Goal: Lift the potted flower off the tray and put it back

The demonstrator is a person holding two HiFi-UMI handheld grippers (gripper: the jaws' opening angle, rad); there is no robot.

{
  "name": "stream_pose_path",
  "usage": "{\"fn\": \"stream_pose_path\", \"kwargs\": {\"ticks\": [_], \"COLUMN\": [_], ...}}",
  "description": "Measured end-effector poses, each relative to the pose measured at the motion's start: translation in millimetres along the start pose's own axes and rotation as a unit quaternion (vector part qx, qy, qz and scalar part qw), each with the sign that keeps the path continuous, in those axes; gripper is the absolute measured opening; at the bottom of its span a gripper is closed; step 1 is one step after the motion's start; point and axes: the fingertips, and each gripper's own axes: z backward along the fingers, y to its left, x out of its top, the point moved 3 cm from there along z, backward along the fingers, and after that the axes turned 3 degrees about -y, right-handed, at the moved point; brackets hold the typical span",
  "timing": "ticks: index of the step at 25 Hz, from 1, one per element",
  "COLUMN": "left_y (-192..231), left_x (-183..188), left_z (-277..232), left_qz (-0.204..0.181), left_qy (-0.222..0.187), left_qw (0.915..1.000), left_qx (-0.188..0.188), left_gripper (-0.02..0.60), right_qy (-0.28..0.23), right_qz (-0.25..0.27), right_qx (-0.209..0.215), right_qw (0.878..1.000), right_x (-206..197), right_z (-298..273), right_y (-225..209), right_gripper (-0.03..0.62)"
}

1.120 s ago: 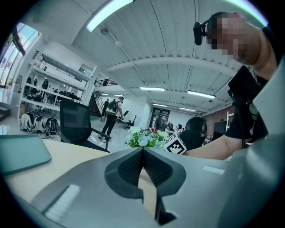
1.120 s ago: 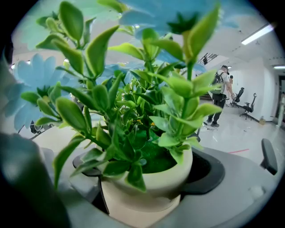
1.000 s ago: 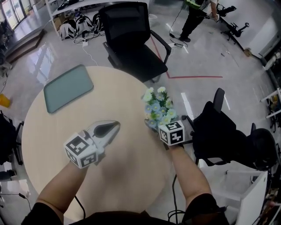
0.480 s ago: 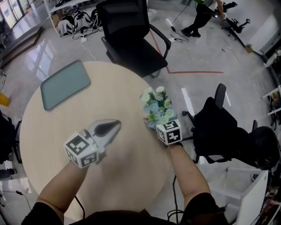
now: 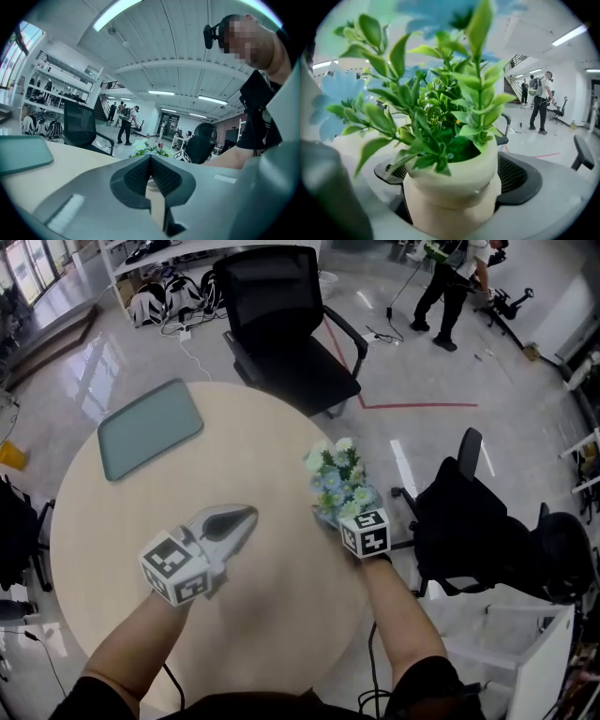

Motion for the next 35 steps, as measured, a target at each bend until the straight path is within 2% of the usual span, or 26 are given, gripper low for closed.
{"fn": "stream_pose_path", "kwargs": {"ticks": [7,11,15,22,25,30,35], "left_y": [-11,-14,-19,-42,-54,-68,-70], "left_x": [23,42,68,117,136,156,172], "left_z": [46,75,119,227,284,383,458], "left_qz": [-0.002,-0.008,-0.015,-0.032,-0.046,-0.072,-0.068], "left_qy": [-0.015,-0.031,-0.048,-0.083,-0.11,-0.135,-0.152], "left_qw": [0.9997,0.999,0.9978,0.9928,0.9884,0.9801,0.9739], "left_qx": [0.018,0.029,0.044,0.08,0.093,0.126,0.154], "left_gripper": [-0.005,-0.003,-0.004,-0.004,-0.004,-0.004,-0.004], "right_qy": [-0.01,-0.038,-0.069,-0.118,-0.136,-0.167,-0.194], "right_qz": [-0.039,-0.045,-0.034,-0.008,0.002,0.017,0.018], "right_qx": [-0.021,-0.034,-0.034,0.006,0.032,0.084,0.125], "right_qw": [0.999,0.998,0.996,0.993,0.99,0.982,0.973], "right_x": [-6,15,56,134,161,203,236], "right_z": [64,98,132,188,206,236,259], "right_y": [7,16,45,135,180,265,337], "right_gripper": [0.6,0.6,0.584,0.508,0.486,0.422,0.403]}}
